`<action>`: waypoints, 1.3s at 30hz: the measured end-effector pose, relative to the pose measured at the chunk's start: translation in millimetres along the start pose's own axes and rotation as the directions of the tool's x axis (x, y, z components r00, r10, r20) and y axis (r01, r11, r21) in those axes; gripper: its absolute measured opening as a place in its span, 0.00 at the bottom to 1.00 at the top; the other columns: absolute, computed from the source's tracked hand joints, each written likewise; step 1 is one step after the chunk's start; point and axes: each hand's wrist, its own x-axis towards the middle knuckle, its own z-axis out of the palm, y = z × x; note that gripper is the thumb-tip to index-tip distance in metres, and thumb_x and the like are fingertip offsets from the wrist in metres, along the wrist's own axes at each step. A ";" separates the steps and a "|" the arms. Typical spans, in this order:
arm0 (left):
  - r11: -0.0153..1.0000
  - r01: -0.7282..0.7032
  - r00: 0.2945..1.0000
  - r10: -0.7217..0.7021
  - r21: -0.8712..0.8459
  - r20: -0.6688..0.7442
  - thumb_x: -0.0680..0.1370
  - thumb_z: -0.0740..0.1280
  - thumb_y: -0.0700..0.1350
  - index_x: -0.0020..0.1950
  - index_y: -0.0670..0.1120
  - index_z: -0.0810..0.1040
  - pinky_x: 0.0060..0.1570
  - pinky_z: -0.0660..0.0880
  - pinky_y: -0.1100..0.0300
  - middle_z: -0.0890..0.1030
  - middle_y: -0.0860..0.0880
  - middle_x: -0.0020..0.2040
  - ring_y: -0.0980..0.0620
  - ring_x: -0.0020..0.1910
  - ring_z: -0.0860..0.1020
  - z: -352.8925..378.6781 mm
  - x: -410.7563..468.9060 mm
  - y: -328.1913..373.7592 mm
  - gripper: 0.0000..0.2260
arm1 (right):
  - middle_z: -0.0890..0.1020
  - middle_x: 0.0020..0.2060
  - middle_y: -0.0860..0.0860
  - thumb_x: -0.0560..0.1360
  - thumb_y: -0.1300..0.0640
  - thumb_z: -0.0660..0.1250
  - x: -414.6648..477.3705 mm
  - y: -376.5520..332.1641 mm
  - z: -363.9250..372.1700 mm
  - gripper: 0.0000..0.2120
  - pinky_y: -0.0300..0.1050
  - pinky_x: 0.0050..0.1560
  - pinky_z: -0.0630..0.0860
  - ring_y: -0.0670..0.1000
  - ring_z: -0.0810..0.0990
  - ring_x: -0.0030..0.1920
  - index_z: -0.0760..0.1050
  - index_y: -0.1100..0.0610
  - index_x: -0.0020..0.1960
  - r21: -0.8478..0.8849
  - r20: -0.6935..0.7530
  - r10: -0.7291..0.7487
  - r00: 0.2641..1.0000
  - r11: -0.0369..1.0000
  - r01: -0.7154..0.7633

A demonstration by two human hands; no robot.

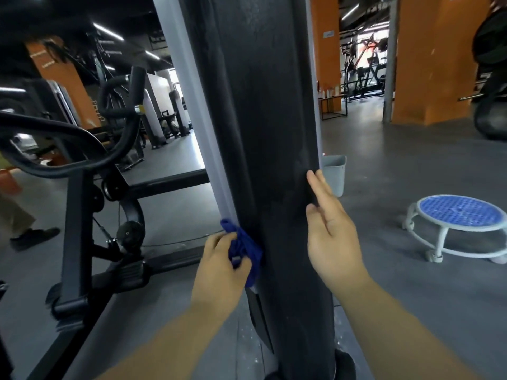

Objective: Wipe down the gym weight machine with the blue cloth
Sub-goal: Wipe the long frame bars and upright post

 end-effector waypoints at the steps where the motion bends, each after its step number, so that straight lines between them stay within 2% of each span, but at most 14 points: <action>1: 1.000 -0.011 1.000 0.011 0.024 0.018 0.77 0.69 0.39 0.67 0.49 0.74 0.51 0.71 0.76 0.70 0.56 0.63 0.62 0.51 0.78 1.0 -5.7 -6.6 0.19 | 0.58 0.66 0.21 0.84 0.60 0.55 -0.3 0.7 -0.6 0.24 0.17 0.61 0.55 0.20 0.56 0.64 0.62 0.35 0.73 0.012 0.004 0.006 1.000 1.000 -0.006; 4: 0.962 -0.273 0.951 0.269 -0.006 -0.151 0.75 0.70 0.36 0.62 0.53 0.75 0.56 0.70 0.75 0.69 0.58 0.61 0.66 0.57 0.74 -11.8 -0.4 18.0 0.19 | 0.61 0.64 0.21 0.84 0.60 0.55 1.4 3.5 -5.6 0.25 0.19 0.62 0.56 0.21 0.58 0.64 0.62 0.30 0.67 0.055 0.007 0.033 0.999 0.998 -0.033; 6: 0.807 -0.570 0.772 0.590 0.154 -0.236 0.75 0.67 0.37 0.64 0.49 0.75 0.65 0.65 0.72 0.69 0.54 0.64 0.64 0.61 0.70 -23.5 18.6 54.1 0.18 | 0.65 0.67 0.26 0.84 0.60 0.55 2.6 8.5 -12.1 0.25 0.28 0.69 0.60 0.26 0.62 0.67 0.64 0.29 0.65 0.107 -0.021 0.070 0.997 0.992 -0.068; 8: 0.581 -0.722 0.573 0.806 0.375 -0.146 0.74 0.64 0.41 0.65 0.47 0.76 0.73 0.58 0.62 0.70 0.49 0.70 0.50 0.68 0.67 -27.8 45.4 79.3 0.18 | 0.72 0.69 0.38 0.83 0.61 0.56 3.2 15.3 -18.5 0.24 0.41 0.72 0.66 0.36 0.69 0.68 0.68 0.33 0.66 0.186 -0.038 0.135 0.990 0.975 -0.126; 11: 0.348 -0.785 0.475 0.869 0.513 0.138 0.74 0.66 0.47 0.64 0.48 0.79 0.76 0.50 0.45 0.73 0.46 0.72 0.42 0.73 0.65 -8.5 62.3 74.0 0.19 | 0.78 0.64 0.43 0.83 0.62 0.56 5.4 31.5 -23.2 0.21 0.46 0.69 0.70 0.38 0.73 0.65 0.72 0.43 0.70 0.242 -0.001 0.205 0.979 0.950 -0.198; 16: -0.131 -0.860 0.209 0.792 0.494 0.574 0.75 0.67 0.47 0.62 0.52 0.78 0.76 0.49 0.44 0.75 0.49 0.69 0.45 0.72 0.66 3.7 54.8 32.5 0.15 | 0.74 0.70 0.45 0.82 0.66 0.56 7.6 42.5 -21.9 0.23 0.48 0.74 0.64 0.42 0.70 0.70 0.74 0.39 0.64 0.299 0.076 0.248 0.966 0.918 -0.259; 18: -0.212 -0.839 0.152 0.793 0.502 0.590 0.75 0.66 0.45 0.62 0.51 0.77 0.76 0.47 0.43 0.76 0.48 0.69 0.45 0.72 0.65 -9.4 70.1 51.5 0.15 | 0.74 0.70 0.45 0.82 0.66 0.55 9.1 41.6 -23.8 0.24 0.48 0.75 0.63 0.42 0.70 0.70 0.74 0.39 0.64 0.311 0.091 0.239 0.967 0.915 -0.256; 22: 0.032 -0.736 0.276 0.926 0.676 0.256 0.77 0.65 0.44 0.65 0.47 0.76 0.75 0.47 0.40 0.72 0.45 0.72 0.43 0.74 0.63 -28.2 99.9 105.3 0.16 | 0.73 0.68 0.40 0.83 0.63 0.56 7.7 37.7 -29.1 0.22 0.35 0.71 0.64 0.34 0.71 0.65 0.72 0.37 0.65 0.237 0.091 0.196 0.976 0.948 -0.212; 24: 0.122 -0.710 0.344 0.920 0.694 0.189 0.76 0.66 0.44 0.65 0.46 0.77 0.75 0.47 0.41 0.71 0.45 0.73 0.43 0.74 0.62 -21.0 95.6 101.2 0.17 | 0.72 0.68 0.40 0.83 0.63 0.57 6.6 37.7 -28.8 0.22 0.29 0.69 0.61 0.28 0.71 0.61 0.70 0.40 0.67 0.212 0.086 0.153 0.984 0.963 -0.169; 26: 0.035 -0.748 0.333 0.883 0.663 0.330 0.73 0.67 0.45 0.64 0.47 0.78 0.75 0.47 0.40 0.73 0.46 0.72 0.43 0.73 0.64 -5.9 76.9 71.5 0.19 | 0.72 0.69 0.42 0.82 0.66 0.57 6.0 42.0 -27.1 0.23 0.35 0.72 0.62 0.32 0.70 0.66 0.70 0.43 0.69 0.164 0.083 0.105 0.991 0.979 -0.117; 29: -0.232 -0.823 0.216 0.716 0.518 0.664 0.73 0.70 0.42 0.62 0.52 0.79 0.75 0.49 0.40 0.74 0.50 0.70 0.46 0.72 0.66 4.7 48.3 27.4 0.17 | 0.73 0.70 0.43 0.82 0.68 0.57 5.8 51.6 -31.0 0.25 0.41 0.74 0.63 0.37 0.69 0.70 0.71 0.43 0.69 0.141 0.103 0.111 0.988 0.982 -0.125; 32: -0.289 -0.821 0.161 0.710 0.492 0.686 0.75 0.70 0.40 0.63 0.53 0.78 0.75 0.49 0.39 0.75 0.50 0.70 0.47 0.71 0.67 -5.6 59.7 41.7 0.18 | 0.77 0.66 0.43 0.82 0.66 0.57 7.2 54.4 -34.4 0.25 0.46 0.72 0.68 0.41 0.73 0.67 0.73 0.38 0.66 0.116 0.096 0.114 0.989 0.985 -0.124; 36: 0.037 -0.700 0.304 0.919 0.713 0.251 0.77 0.65 0.39 0.72 0.50 0.69 0.74 0.46 0.38 0.70 0.44 0.74 0.43 0.73 0.64 -19.8 97.6 110.8 0.23 | 0.79 0.62 0.41 0.83 0.63 0.57 12.1 50.2 -33.8 0.24 0.36 0.65 0.73 0.36 0.77 0.58 0.73 0.33 0.58 0.116 0.051 0.161 0.986 0.979 -0.166; 39: 0.149 -0.695 0.375 0.910 0.703 0.177 0.76 0.66 0.40 0.73 0.48 0.69 0.75 0.47 0.39 0.66 0.43 0.75 0.42 0.75 0.62 -17.1 90.3 105.9 0.24 | 0.81 0.59 0.45 0.83 0.63 0.56 15.2 49.0 -30.3 0.22 0.30 0.51 0.76 0.36 0.80 0.49 0.76 0.36 0.58 0.159 0.022 0.206 0.978 0.965 -0.207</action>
